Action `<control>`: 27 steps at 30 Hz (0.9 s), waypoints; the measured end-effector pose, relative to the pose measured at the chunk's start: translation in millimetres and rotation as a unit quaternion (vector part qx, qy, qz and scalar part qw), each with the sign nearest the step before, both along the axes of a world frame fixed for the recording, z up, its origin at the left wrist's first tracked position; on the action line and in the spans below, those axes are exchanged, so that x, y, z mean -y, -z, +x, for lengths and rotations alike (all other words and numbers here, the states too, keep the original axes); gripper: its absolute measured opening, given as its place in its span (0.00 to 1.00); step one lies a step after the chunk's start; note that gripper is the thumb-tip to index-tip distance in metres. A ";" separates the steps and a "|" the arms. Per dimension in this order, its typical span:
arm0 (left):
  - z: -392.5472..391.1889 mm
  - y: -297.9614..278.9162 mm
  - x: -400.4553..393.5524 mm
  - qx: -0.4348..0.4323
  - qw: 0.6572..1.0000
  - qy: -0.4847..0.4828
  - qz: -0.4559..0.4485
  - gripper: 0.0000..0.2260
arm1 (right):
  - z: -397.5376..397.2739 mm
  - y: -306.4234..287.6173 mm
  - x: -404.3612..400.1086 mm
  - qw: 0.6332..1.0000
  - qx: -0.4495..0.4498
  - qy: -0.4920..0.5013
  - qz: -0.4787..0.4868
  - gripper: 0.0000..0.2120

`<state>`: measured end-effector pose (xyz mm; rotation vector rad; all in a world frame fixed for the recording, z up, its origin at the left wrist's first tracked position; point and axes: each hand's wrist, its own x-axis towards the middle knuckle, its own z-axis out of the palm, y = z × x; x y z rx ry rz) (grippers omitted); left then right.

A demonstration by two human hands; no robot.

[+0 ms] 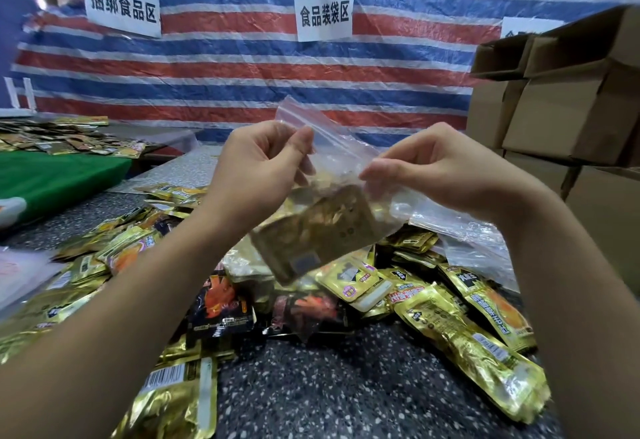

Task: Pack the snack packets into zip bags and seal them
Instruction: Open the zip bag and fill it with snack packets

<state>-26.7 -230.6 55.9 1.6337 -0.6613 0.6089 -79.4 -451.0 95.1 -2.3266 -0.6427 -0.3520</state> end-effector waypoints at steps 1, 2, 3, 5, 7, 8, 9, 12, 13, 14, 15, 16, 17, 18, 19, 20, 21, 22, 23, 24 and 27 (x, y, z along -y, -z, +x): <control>-0.4 -0.6 -0.3 -0.002 1.000 0.009 -0.005 0.12 | -0.3 -0.7 -2.0 1.000 0.014 -0.003 0.017 0.15; -0.9 -1.2 -0.8 -0.007 1.000 0.018 -0.011 0.12 | 0.4 -1.1 -3.4 0.999 0.028 -0.005 0.033 0.12; -1.8 -1.9 -0.9 -0.013 0.999 0.027 -0.020 0.12 | 1.2 -1.1 -4.9 0.998 0.044 -0.004 0.044 0.10; -4.3 -4.0 -0.9 -0.028 0.997 0.049 -0.046 0.12 | 2.3 -0.9 -8.1 0.995 0.092 0.005 0.049 0.10; -8.0 -7.6 -1.4 -0.045 0.993 0.076 -0.073 0.12 | 2.8 -1.3 -11.5 0.989 0.135 0.008 0.067 0.11; -10.3 -10.0 -2.1 -0.056 0.991 0.091 -0.085 0.12 | 2.6 -1.6 -13.2 0.985 0.149 0.002 0.090 0.11; -12.6 -12.2 -3.0 -0.069 0.987 0.107 -0.096 0.12 | 2.4 -1.8 -15.1 0.980 0.156 -0.006 0.122 0.10; -16.3 -17.4 -4.7 -0.106 0.976 0.143 -0.126 0.12 | 3.3 -1.8 -19.6 0.968 0.160 -0.025 0.194 0.09; -16.9 -18.4 -4.7 -0.119 0.973 0.148 -0.132 0.12 | 4.0 -1.5 -20.1 0.967 0.155 -0.029 0.202 0.09; -16.9 -19.3 -4.9 -0.133 0.970 0.152 -0.137 0.12 | 4.1 -1.4 -20.3 0.966 0.141 -0.037 0.214 0.09; -17.0 -20.2 -5.3 -0.149 0.966 0.159 -0.141 0.12 | 3.6 -1.6 -20.0 0.964 0.114 -0.050 0.235 0.09; -17.1 -21.4 -6.4 -0.164 0.961 0.170 -0.143 0.12 | 3.3 -1.2 -19.9 0.960 0.079 -0.067 0.259 0.09; -17.7 -22.6 -7.3 -0.177 0.956 0.182 -0.144 0.12 | 3.0 -0.8 -19.5 0.955 0.044 -0.084 0.280 0.09; -18.3 -24.0 -8.4 -0.188 0.952 0.192 -0.146 0.12 | 3.2 0.5 -19.4 0.950 0.016 -0.098 0.297 0.09; -18.9 -25.0 -9.2 -0.198 0.948 0.199 -0.147 0.11 | 3.4 2.1 -20.1 0.944 -0.008 -0.106 0.313 0.09; -19.5 -25.6 -9.9 -0.206 0.946 0.201 -0.146 0.10 | 4.3 4.3 -20.8 0.935 -0.028 -0.109 0.336 0.10; -20.0 -25.8 -10.1 -0.213 0.945 0.201 -0.143 0.10 | 5.6 6.4 -21.3 0.923 -0.046 -0.101 0.368 0.11; -20.1 -25.9 -10.4 -0.217 0.945 0.202 -0.137 0.10 | 7.4 8.7 -20.8 0.908 -0.063 -0.088 0.404 0.14; -20.2 -26.1 -10.3 -0.220 0.944 0.205 -0.131 0.11 | 9.4 10.3 -19.8 0.891 -0.083 -0.074 0.440 0.17; -20.1 -26.6 -10.6 -0.224 0.943 0.209 -0.127 0.12 | 12.0 11.2 -18.5 0.872 -0.106 -0.065 0.473 0.21; -20.4 -29.9 -13.4 -0.235 0.936 0.237 -0.112 0.09 | 23.8 18.1 -17.5 0.858 -0.145 -0.012 0.493 0.20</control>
